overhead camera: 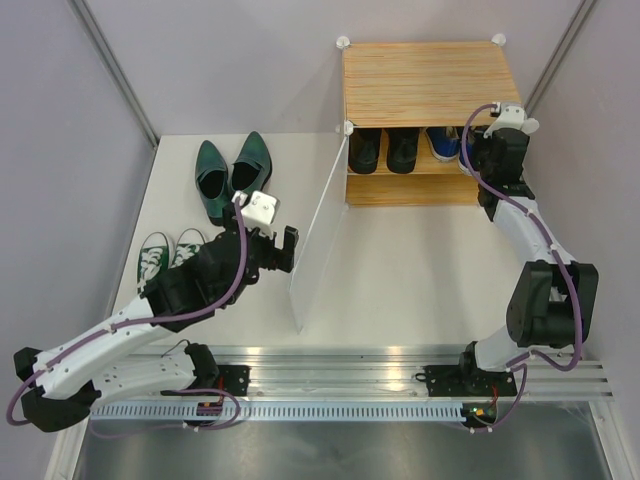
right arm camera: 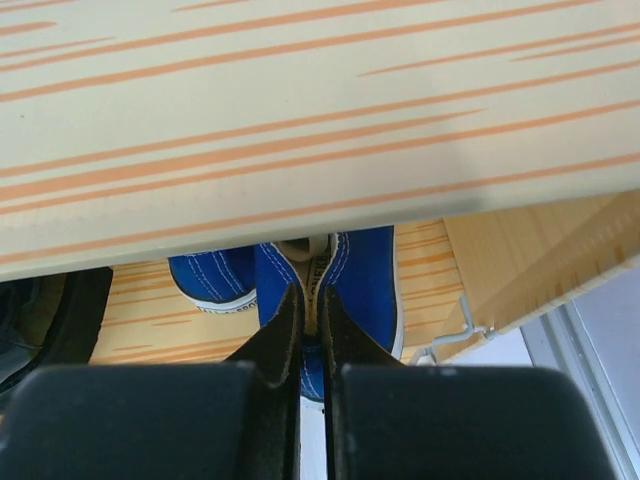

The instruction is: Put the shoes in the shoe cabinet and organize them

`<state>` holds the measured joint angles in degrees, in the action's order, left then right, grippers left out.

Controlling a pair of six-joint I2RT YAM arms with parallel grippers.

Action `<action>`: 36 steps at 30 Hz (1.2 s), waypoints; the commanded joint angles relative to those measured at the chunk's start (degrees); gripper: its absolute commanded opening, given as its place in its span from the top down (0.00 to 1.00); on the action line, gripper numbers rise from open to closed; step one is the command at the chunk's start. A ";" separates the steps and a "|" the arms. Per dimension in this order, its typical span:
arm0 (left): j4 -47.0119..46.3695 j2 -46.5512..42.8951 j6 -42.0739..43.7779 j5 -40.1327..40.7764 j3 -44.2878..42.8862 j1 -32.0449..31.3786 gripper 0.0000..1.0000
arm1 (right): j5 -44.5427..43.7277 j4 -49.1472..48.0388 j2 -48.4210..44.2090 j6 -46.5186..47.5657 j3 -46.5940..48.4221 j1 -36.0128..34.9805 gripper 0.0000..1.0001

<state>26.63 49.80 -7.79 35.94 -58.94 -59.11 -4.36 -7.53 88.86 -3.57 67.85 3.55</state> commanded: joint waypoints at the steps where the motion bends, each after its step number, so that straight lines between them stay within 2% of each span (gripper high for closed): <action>1: -1.67 0.30 1.20 0.80 0.14 0.66 0.05 | 7.32 -7.32 0.70 0.67 1.58 -0.21 0.99; 9: -1.67 0.74 0.85 -0.35 0.05 1.45 0.05 | 14.20 -8.90 -2.64 -6.70 -3.24 -0.21 0.99; 20: -1.76 0.21 0.67 -0.87 0.05 1.54 0.05 | 8.05 -5.74 -6.76 -5.12 -4.31 0.93 0.99; 25: -1.58 -0.05 0.67 -1.05 -0.04 1.54 0.05 | 12.96 -5.30 -7.03 -9.42 -2.91 2.69 0.99; 36: -1.67 -1.02 0.58 -1.58 -0.04 1.54 0.05 | 16.84 -8.90 -4.92 -19.71 -3.96 2.69 0.99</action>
<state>26.65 49.63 -7.79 35.44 -58.85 -57.82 7.55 -9.45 84.42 -17.67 63.11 6.61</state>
